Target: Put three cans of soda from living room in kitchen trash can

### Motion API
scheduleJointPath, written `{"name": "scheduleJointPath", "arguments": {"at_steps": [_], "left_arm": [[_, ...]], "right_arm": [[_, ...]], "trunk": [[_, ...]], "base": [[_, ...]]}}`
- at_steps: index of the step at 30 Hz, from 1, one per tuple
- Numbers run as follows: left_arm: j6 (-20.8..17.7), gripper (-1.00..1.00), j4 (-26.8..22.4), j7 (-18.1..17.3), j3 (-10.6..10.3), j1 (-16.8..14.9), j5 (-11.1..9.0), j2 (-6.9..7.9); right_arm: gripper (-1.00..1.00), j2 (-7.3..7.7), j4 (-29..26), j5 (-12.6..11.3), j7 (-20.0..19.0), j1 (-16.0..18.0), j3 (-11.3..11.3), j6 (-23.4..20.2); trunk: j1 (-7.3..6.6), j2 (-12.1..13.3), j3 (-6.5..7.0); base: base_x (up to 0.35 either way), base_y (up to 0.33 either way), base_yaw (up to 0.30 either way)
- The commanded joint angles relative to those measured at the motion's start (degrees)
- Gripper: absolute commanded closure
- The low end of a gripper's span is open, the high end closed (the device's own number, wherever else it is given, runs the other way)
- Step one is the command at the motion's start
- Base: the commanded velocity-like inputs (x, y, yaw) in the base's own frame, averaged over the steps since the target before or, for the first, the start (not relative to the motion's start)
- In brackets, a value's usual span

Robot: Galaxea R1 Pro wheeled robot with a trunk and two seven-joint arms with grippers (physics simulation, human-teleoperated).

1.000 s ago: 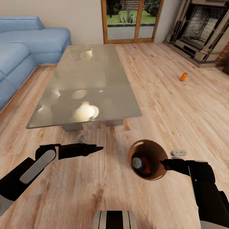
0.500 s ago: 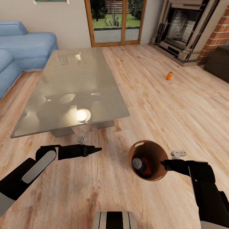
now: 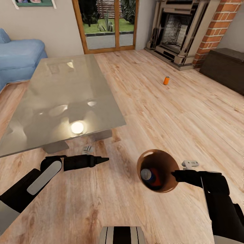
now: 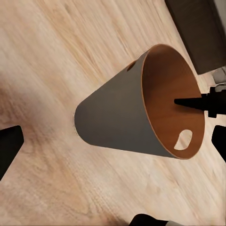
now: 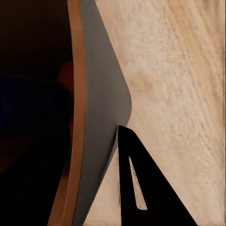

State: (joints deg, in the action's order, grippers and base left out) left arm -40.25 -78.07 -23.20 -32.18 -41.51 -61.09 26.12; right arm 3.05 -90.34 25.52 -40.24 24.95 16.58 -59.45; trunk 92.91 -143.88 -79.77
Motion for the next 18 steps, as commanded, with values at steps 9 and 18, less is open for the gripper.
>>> {"name": "scheduleJointPath", "arguments": {"at_steps": [9, 18], "left_arm": [[0.09, -1.00, 0.72, -0.09, -0.06, 0.02, -0.07, -0.12], [0.09, -1.00, 0.70, -0.14, -0.15, 0.02, -0.58, -0.51]], "right_arm": [[1.00, 0.10, -0.01, -1.20, -0.18, 0.05, 0.57, -0.41], [1.00, 0.07, -0.01, -1.17, -0.14, 0.07, 0.73, -0.41]], "trunk": [[0.00, 0.00, 0.63], [0.00, 0.00, 1.24]], "base": [[0.000, 0.000, -0.216], [0.000, 0.000, -0.215]]}}
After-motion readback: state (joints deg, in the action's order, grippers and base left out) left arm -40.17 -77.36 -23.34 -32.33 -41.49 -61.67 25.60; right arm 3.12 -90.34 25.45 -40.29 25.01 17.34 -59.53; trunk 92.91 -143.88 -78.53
